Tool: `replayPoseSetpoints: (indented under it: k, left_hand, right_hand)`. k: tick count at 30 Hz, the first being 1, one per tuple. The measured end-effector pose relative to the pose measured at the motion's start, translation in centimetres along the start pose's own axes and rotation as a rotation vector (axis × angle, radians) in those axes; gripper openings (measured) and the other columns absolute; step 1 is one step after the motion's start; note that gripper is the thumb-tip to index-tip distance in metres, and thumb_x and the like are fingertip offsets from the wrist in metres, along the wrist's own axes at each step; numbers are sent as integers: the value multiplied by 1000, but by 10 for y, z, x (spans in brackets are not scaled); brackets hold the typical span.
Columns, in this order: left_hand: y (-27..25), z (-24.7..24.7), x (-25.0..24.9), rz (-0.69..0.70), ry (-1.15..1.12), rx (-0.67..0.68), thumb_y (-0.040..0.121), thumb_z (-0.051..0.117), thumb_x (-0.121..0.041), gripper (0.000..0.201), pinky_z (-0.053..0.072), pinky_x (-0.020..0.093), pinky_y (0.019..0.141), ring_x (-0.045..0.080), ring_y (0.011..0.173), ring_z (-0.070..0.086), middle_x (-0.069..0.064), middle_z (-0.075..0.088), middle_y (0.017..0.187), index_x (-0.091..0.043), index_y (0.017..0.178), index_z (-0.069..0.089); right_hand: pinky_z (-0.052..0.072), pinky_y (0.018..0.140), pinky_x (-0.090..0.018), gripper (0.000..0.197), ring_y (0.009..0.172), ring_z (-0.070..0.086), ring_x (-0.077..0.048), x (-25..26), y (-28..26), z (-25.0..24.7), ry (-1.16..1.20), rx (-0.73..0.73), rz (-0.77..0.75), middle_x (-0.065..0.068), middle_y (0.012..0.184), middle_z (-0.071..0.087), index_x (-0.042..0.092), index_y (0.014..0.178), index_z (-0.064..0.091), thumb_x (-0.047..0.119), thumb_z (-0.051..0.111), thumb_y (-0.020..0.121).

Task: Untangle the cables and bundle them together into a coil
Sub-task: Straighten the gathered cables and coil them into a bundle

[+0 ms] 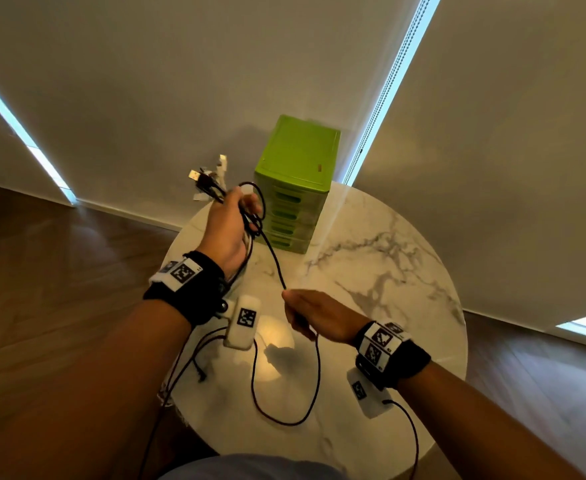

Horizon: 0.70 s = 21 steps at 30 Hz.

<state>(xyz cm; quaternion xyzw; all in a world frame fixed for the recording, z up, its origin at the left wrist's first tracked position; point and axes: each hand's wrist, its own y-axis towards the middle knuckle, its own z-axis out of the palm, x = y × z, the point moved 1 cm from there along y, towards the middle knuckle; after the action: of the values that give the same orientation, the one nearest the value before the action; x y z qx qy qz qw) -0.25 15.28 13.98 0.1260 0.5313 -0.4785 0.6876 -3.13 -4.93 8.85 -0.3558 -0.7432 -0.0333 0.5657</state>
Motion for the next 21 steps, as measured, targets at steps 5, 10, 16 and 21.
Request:
replayPoseSetpoints:
  k: [5,10,16,21]
  left_hand:
    - [11,-13,-20,136,1,72,104,47,-20,27,29,24,47,9,48,44,-10,53,61,-21,77,47]
    - [-4,-18,16,278,577,327,105,49,-35,35,34,26,58,5,54,40,-8,45,58,-3,98,60]
    - [-42,1,54,35,597,517,107,42,-43,31,33,16,51,1,51,37,-18,45,50,-18,96,58]
    - [-46,3,60,-123,322,475,100,52,-54,35,14,34,56,11,53,22,-6,24,61,-22,86,51]
  right_hand:
    - [46,67,-34,59,59,49,-18,-45,-17,-8,-63,-9,179,-2,67,56,14,77,56,63,33,101]
    - [35,67,-33,53,64,46,-22,-40,-2,-51,-291,-263,304,-8,68,48,16,68,45,58,42,101]
    - [38,74,-41,36,73,44,-20,17,18,-54,-241,-461,-12,-1,74,49,18,74,45,22,32,107]
    - [44,77,-37,25,79,53,-15,34,17,-43,-173,-383,-149,-4,90,62,12,104,58,18,34,100]
